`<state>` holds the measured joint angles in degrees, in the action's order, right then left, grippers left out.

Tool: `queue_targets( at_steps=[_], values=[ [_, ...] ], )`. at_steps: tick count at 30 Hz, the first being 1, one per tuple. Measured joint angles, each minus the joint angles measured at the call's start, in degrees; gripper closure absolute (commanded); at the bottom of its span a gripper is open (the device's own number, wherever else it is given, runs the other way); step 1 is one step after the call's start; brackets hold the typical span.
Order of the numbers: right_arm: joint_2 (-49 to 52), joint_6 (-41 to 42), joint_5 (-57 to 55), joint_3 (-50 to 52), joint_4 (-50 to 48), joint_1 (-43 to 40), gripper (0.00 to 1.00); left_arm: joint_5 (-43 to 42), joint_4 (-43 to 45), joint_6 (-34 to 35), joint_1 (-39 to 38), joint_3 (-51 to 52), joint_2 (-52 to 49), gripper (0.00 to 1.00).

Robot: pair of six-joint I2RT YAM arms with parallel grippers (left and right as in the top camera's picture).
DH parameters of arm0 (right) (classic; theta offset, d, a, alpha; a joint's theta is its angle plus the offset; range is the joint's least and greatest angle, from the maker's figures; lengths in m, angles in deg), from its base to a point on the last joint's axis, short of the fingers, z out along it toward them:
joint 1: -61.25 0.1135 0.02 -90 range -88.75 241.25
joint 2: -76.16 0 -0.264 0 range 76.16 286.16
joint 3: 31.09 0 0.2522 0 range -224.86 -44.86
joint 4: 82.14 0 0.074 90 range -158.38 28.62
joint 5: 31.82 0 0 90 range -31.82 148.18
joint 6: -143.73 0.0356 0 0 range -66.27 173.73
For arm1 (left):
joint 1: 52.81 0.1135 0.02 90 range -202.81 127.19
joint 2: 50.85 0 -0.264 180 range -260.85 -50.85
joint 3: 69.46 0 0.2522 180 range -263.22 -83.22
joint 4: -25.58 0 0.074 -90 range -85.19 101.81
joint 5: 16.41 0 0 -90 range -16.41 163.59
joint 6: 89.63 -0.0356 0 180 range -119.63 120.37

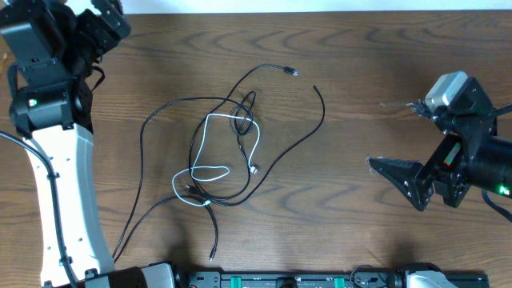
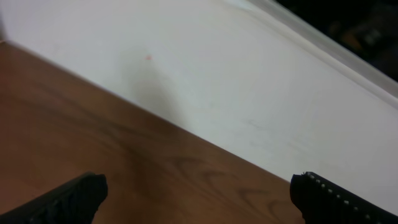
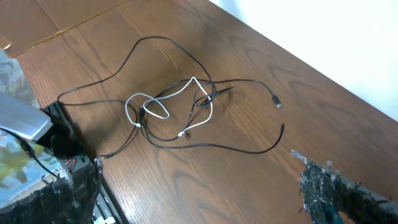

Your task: Untangle cables

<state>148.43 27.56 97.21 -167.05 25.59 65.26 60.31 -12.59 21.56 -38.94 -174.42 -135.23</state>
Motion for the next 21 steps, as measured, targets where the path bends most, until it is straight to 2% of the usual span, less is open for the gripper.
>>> queue_targets(
  at_steps=[6, 10, 14, 17, 21],
  values=[
    [0.0, 0.0, 0.0, 0.0, 0.0, 0.0, 0.01, 5.2, 1.2, 3.0, 0.0, 0.0, 0.3, 0.01],
    [0.0, 0.0, 0.0, 0.0, 0.0, 0.0, 0.01, 9.2, 5.7, 4.2, 0.0, 0.0, -0.4, 0.01],
    [0.0, 0.0, 0.0, 0.0, 0.0, 0.0, 0.01, 8.2, 6.5, 2.6, 0.0, -0.5, -4.7, 0.01],
    [0.0, 0.0, 0.0, 0.0, 0.0, 0.0, 0.01, 4.6, 2.3, 0.2, 0.0, -0.5, -9.5, 0.01],
    [0.0, 0.0, 0.0, 0.0, 0.1, 0.0, 0.01, -0.5, -13.9, -4.0, -0.1, 0.2, -14.6, 0.01]
  ],
)
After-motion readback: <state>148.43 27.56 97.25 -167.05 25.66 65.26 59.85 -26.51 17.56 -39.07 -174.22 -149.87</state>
